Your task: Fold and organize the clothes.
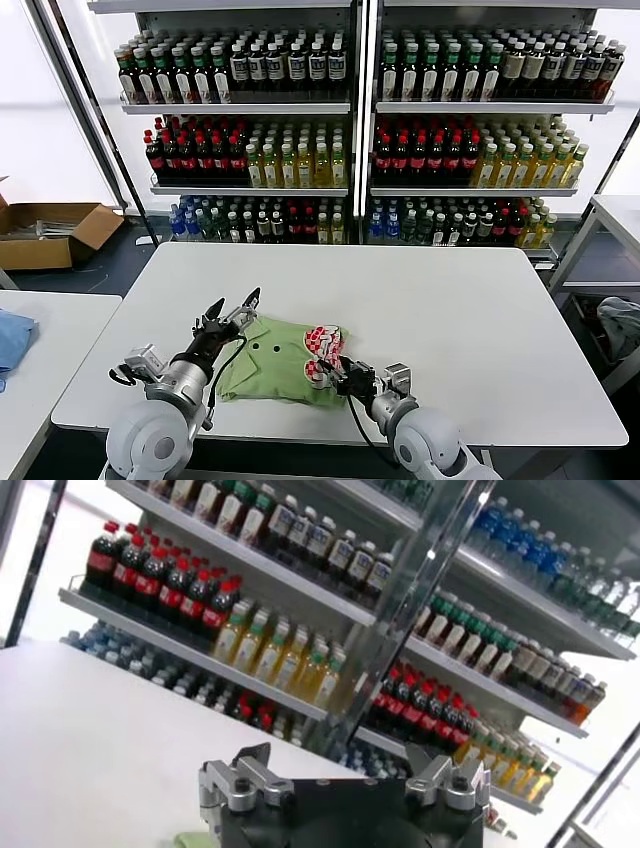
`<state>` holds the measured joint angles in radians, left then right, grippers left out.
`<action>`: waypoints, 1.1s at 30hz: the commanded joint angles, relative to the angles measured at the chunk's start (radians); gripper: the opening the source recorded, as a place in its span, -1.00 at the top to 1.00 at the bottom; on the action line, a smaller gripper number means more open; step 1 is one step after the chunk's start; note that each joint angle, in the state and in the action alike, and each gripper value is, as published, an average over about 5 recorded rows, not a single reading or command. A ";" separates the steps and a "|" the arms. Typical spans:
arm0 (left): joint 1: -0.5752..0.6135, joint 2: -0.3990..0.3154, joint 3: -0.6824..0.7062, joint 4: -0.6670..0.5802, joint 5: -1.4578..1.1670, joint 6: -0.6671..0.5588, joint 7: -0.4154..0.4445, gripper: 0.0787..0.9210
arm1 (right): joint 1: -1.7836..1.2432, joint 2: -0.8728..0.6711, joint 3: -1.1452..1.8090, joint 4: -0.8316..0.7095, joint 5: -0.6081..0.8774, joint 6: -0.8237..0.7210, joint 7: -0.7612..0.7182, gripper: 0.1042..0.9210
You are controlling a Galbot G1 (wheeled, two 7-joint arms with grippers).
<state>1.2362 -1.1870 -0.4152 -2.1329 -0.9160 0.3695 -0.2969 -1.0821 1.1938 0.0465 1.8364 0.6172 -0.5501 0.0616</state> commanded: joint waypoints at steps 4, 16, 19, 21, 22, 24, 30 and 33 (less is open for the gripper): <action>-0.007 0.004 -0.046 0.007 -0.015 -0.003 0.006 -0.77 | -0.025 -0.218 0.122 0.092 -0.030 -0.010 -0.133 0.54; -0.025 -0.015 -0.007 0.017 -0.002 -0.001 -0.007 -0.77 | -0.110 -0.367 0.278 0.137 -0.062 0.027 -0.196 0.83; -0.018 -0.013 -0.010 0.002 0.002 -0.002 -0.010 -0.77 | -0.128 -0.334 0.296 0.194 -0.115 0.036 -0.169 0.72; -0.009 -0.008 -0.017 -0.013 0.001 -0.002 -0.011 -0.77 | -0.134 -0.311 0.301 0.229 -0.126 0.036 -0.142 0.58; -0.004 -0.005 -0.022 -0.022 0.000 -0.001 -0.010 -0.77 | -0.135 -0.301 0.298 0.242 -0.127 0.038 -0.132 0.52; 0.004 0.001 -0.029 -0.034 -0.002 -0.001 -0.010 -0.77 | -0.131 -0.282 0.278 0.249 -0.128 0.050 -0.122 0.37; 0.027 0.003 -0.039 -0.054 0.000 0.001 -0.014 -0.77 | -0.059 -0.150 0.166 0.119 -0.158 0.092 -0.104 -0.06; 0.043 0.001 -0.044 -0.060 0.002 0.001 -0.013 -0.77 | -0.033 -0.094 0.122 -0.008 -0.212 0.088 -0.076 -0.27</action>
<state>1.2513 -1.1873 -0.4498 -2.1671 -0.9175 0.3695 -0.3092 -1.1682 0.9605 0.2602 1.9966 0.5023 -0.4913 -0.0615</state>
